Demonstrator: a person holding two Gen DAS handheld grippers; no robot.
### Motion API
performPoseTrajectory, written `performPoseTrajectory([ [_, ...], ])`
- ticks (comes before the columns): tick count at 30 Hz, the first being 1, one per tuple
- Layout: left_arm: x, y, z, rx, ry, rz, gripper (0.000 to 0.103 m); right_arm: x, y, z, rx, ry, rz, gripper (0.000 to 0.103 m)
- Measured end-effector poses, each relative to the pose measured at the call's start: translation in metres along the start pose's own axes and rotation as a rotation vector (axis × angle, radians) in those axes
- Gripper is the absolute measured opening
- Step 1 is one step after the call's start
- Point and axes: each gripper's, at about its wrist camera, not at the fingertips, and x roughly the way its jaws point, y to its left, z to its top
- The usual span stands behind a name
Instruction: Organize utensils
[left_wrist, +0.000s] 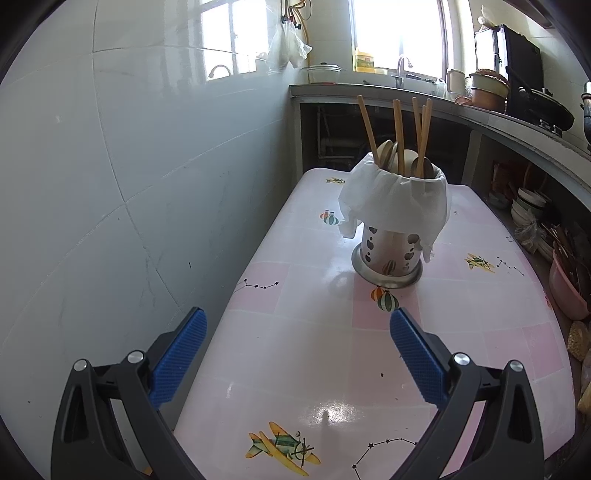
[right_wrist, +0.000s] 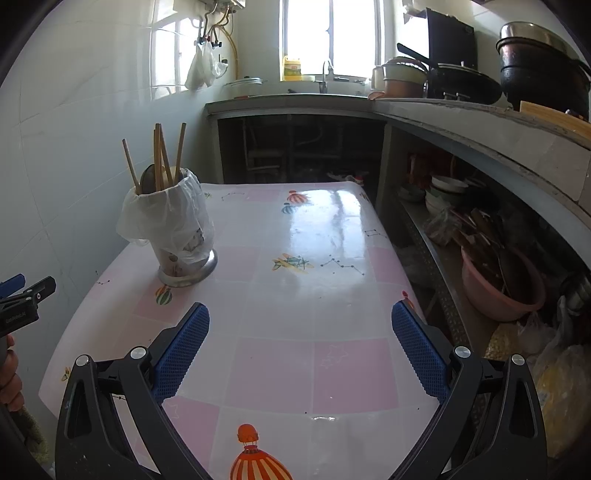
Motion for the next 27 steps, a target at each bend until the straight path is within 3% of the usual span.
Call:
performPoseTrajectory([
  [27,-0.0027,-0.0026,0.0009,0.002,-0.004,-0.018,0.097,0.0002,0.0006,-0.0002,-0.006,-0.003,0.022,0.095],
])
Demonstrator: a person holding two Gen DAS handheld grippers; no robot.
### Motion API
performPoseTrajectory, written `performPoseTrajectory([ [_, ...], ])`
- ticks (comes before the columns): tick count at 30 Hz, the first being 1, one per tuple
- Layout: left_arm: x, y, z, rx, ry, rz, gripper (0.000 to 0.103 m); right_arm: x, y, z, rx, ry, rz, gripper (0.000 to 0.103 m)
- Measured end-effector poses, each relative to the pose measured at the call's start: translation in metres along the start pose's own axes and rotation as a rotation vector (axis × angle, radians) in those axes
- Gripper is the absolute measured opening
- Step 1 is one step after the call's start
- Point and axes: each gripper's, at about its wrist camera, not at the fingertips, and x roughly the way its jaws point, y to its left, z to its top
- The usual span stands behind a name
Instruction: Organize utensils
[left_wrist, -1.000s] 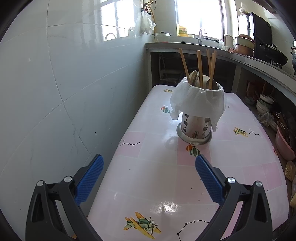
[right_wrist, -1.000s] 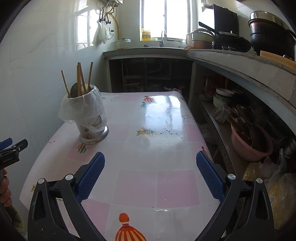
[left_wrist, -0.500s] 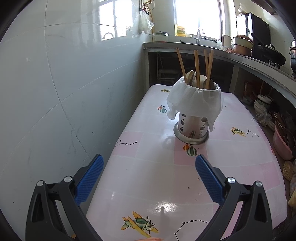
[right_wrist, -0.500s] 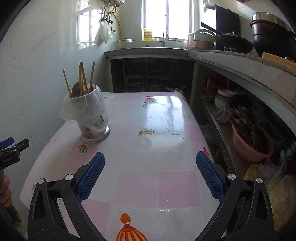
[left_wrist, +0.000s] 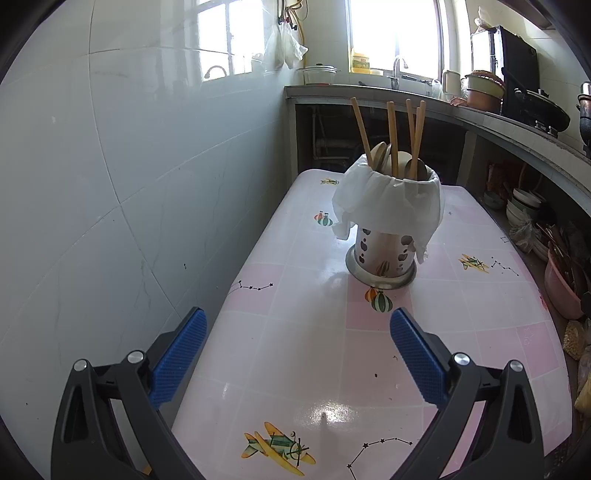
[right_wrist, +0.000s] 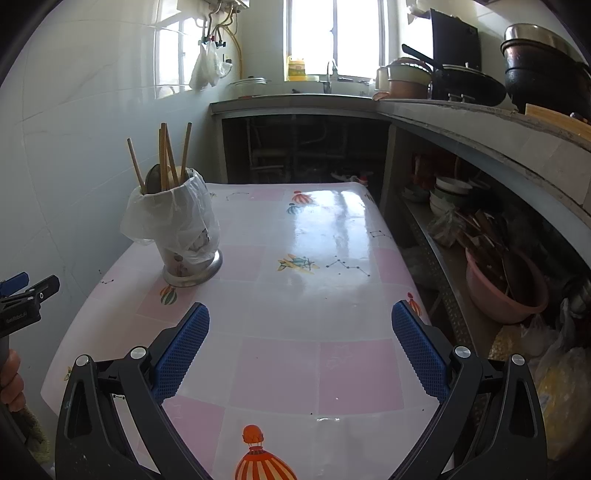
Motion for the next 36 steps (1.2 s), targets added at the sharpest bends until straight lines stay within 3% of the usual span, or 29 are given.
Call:
performPoseTrajectory([
  [36,0.001,0.004,0.001,-0.005,-0.013,0.022,0.097,-0.009,0.0,-0.011,0.034,-0.039,0.02,0.095],
])
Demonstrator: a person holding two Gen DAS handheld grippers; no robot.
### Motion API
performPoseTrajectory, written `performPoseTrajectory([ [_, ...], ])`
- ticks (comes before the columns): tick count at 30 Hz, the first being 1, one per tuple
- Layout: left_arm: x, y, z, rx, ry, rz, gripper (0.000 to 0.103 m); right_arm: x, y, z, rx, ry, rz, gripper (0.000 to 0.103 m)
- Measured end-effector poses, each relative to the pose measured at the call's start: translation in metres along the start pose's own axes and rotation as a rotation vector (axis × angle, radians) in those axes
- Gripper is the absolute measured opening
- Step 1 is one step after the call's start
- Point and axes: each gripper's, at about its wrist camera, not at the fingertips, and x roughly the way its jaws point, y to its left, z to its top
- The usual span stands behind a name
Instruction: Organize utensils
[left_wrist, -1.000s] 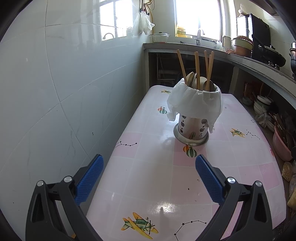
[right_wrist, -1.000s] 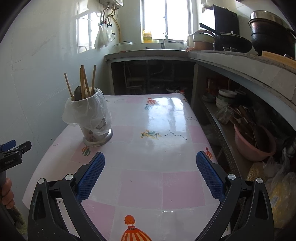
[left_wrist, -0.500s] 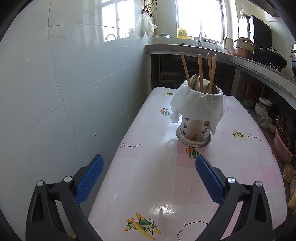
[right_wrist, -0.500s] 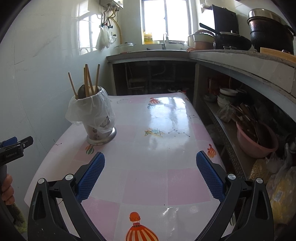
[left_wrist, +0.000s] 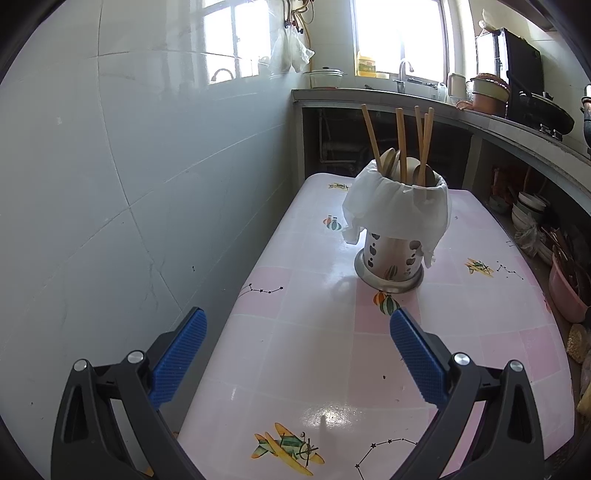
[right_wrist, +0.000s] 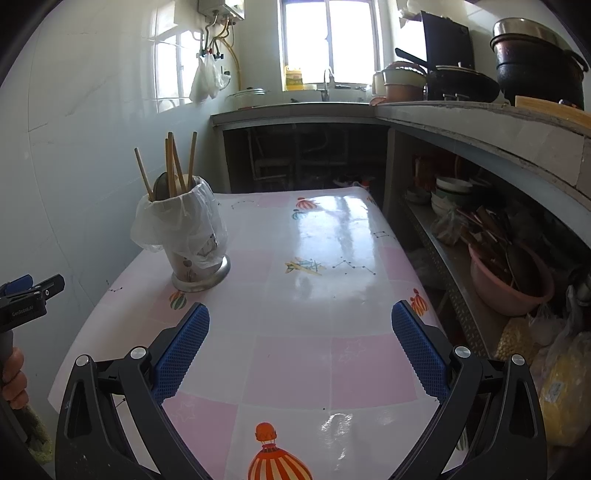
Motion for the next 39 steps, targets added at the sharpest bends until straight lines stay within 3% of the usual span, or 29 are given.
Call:
performPoseTrajectory([
  [39,0.0042,-0.0023,-0.0022,0.009,0.012,-0.006,0.097,0.0025,0.0025,0.0015,-0.009,0.006,0.009,0.095],
])
